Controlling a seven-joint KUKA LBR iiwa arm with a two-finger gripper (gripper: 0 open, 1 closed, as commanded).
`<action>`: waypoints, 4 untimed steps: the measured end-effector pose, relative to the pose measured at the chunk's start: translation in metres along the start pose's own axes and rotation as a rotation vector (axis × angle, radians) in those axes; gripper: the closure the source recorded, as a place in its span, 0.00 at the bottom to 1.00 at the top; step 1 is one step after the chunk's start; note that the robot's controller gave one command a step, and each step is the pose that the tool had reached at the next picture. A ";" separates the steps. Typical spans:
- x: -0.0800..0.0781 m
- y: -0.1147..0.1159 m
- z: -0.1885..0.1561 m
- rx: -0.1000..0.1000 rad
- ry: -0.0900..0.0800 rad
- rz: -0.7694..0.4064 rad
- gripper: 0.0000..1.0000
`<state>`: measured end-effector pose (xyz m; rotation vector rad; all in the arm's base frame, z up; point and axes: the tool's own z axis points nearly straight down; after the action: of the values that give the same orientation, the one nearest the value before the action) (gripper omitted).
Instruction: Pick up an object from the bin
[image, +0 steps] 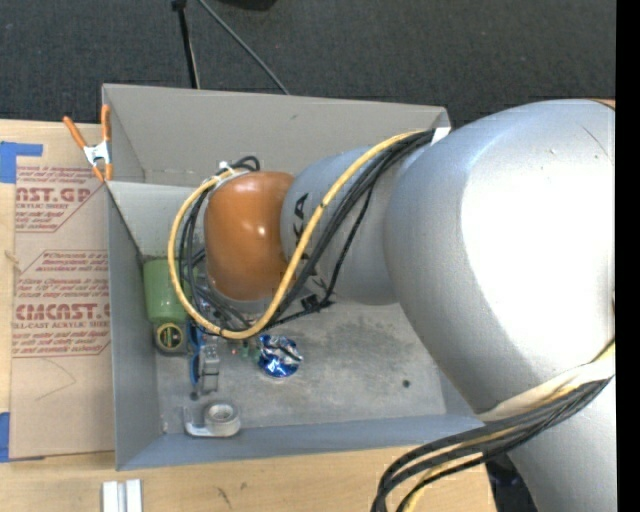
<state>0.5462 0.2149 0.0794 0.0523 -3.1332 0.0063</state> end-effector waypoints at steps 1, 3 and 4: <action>-0.002 0.002 -0.005 -0.005 -0.008 -0.001 1.00; -0.002 0.002 -0.005 -0.005 -0.008 -0.001 1.00; -0.002 0.001 -0.005 -0.003 -0.006 0.000 0.00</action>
Offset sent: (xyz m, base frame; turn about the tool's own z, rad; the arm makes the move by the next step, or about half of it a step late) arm 0.0000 0.0000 0.0000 0.0000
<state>0.5479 0.2165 0.0841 0.0529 -3.1392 0.0008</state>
